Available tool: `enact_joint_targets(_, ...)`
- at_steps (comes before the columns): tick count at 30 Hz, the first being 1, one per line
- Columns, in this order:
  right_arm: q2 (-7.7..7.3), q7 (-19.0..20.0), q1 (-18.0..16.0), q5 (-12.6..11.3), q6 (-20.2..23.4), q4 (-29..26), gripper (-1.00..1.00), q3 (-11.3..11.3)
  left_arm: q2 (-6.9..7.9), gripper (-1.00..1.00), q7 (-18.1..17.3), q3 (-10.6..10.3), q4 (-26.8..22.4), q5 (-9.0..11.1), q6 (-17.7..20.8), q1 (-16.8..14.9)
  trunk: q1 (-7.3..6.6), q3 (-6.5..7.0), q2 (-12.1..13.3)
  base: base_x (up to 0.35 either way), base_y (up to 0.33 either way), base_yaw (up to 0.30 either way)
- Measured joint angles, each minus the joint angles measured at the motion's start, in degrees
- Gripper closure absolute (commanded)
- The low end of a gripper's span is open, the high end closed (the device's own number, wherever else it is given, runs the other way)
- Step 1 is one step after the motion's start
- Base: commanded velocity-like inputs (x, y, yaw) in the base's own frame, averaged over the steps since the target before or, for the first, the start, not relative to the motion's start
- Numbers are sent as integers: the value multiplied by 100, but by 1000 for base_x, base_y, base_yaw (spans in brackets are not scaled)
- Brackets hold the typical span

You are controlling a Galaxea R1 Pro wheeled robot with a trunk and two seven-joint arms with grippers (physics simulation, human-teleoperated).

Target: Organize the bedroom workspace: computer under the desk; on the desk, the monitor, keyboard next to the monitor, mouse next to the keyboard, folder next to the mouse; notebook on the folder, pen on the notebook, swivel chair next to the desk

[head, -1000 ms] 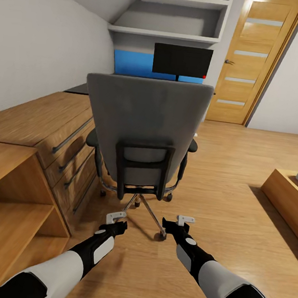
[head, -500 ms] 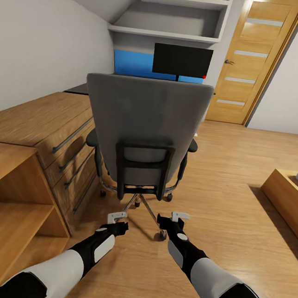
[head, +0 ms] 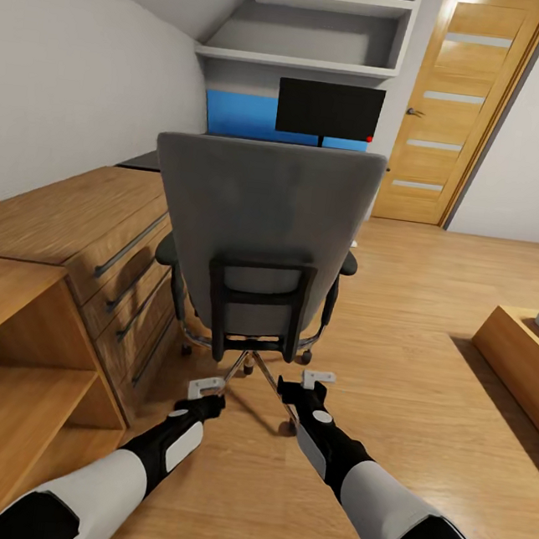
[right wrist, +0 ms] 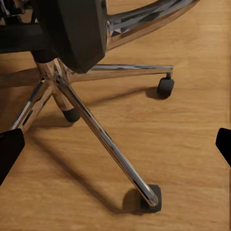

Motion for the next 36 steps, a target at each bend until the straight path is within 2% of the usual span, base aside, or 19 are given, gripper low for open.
enact_joint_targets(4,0,-1,2,28,-42,0,-100,2,13,-100,15,0,71,-9,-261,1,-1,0,0,40,0,0)
enact_joint_targets(7,-3,-1,8,34,-130,0,-100,3,8,-100,17,-3,93,-11,-301,1,-3,0,0,205,0,0)
enact_joint_targets(26,14,-27,20,18,-188,0,-100,14,-4,-100,27,-51,253,-7,-333,1,-2,0,0,109,0,0)
enact_joint_targets(36,10,-34,20,14,-420,0,-100,7,-17,-100,28,-53,253,3,-334,1,-2,0,0,144,0,0)
